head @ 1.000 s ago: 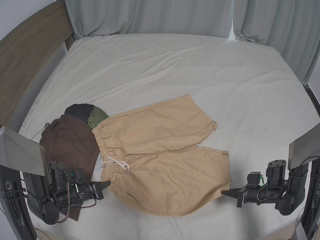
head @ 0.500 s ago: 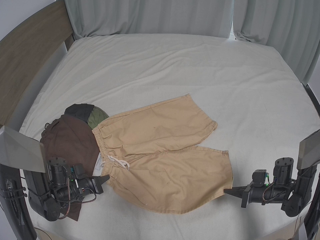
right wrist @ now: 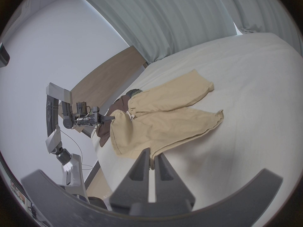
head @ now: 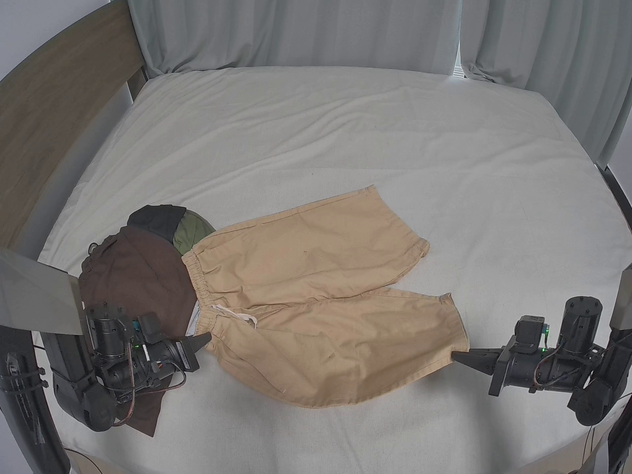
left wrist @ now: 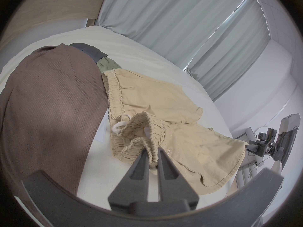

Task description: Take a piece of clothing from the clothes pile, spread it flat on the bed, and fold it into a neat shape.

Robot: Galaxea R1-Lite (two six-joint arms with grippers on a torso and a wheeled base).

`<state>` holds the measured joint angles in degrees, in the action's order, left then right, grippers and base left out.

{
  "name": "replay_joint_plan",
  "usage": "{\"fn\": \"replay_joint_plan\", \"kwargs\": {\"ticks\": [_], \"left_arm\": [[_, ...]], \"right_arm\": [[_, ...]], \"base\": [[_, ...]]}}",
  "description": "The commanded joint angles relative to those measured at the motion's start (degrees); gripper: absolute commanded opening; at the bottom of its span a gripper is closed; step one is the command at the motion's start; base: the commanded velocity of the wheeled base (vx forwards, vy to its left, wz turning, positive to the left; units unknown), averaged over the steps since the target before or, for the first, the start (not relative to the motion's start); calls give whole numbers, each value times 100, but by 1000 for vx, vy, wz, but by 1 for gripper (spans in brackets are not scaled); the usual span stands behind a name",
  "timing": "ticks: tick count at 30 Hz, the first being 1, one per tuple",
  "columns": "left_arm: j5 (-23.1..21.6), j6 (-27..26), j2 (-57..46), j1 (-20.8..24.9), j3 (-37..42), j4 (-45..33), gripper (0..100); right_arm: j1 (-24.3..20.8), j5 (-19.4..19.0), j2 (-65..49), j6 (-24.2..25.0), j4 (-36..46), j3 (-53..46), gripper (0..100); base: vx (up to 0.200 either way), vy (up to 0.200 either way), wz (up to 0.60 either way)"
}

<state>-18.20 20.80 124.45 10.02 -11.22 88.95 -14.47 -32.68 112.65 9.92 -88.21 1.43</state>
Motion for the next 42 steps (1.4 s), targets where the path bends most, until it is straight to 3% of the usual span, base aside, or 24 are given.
{"fn": "replay_joint_plan", "kwargs": {"ticks": [1,17,36,42], "left_arm": [[-8,38,-132,0,-3,8,0],[10,408,-396,44,-162,8,0],[1,522,-703,-229,-214,8,0],[1,522,-694,-273,-223,8,0]], "right_arm": [[32,-1,-138,71,-3,68,0],[6,52,-270,625,-3,692,0],[-56,60,-499,651,14,754,0],[-293,175,-798,678,14,613,0]], "base": [[0,0,0],[0,0,0],[0,0,0],[0,0,0]]}}
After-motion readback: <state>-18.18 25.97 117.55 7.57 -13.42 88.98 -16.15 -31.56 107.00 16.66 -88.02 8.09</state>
